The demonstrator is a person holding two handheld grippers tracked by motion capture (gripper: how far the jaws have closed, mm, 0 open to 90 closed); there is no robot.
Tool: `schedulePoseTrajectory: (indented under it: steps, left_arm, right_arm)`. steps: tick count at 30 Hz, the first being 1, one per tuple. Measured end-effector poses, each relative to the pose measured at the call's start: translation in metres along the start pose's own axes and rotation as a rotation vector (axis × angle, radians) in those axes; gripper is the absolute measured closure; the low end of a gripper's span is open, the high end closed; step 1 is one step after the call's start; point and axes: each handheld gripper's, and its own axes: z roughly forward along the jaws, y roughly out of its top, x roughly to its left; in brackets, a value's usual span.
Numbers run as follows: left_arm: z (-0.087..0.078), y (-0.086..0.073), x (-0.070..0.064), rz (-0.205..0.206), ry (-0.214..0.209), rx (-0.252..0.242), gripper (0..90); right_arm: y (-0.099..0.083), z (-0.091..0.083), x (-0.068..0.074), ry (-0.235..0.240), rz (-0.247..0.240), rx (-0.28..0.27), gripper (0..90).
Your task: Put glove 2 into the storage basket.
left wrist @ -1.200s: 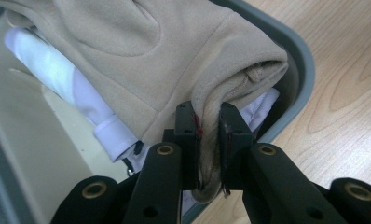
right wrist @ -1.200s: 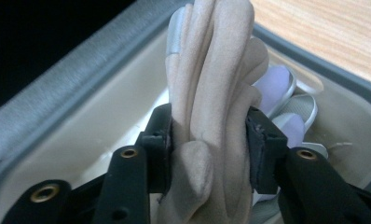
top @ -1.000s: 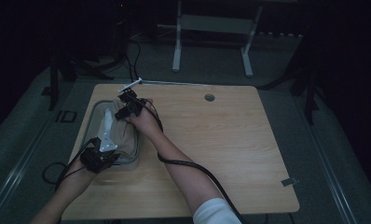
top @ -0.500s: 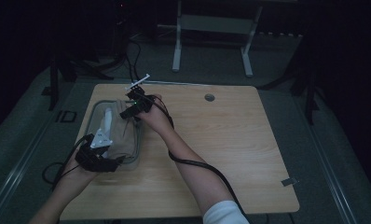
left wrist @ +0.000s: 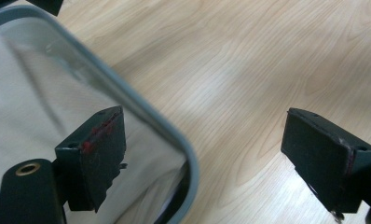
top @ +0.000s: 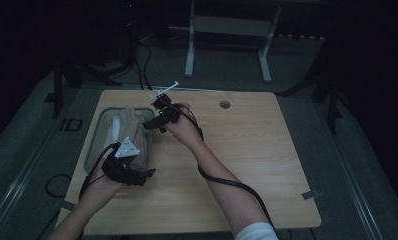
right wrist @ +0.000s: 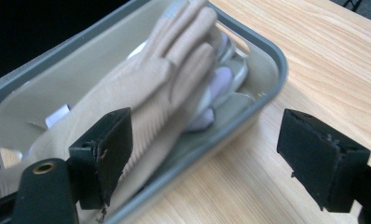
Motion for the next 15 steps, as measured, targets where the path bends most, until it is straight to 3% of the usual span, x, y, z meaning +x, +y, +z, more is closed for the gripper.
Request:
schedulePoseTrajectory:
  steps: [6,15]
  left_arm:
    - [0.012,0.009,-0.007,-0.008,-0.030,-0.020,14.2]
    - [0.033,0.017,-0.019,0.005,-0.078,-0.007,14.2]
  right_arm:
    - [-0.015,-0.012,-0.012,-0.004,0.015,-0.001,18.2]
    - [-0.039,-0.021,-0.029,-0.019,0.026,0.010,18.2]
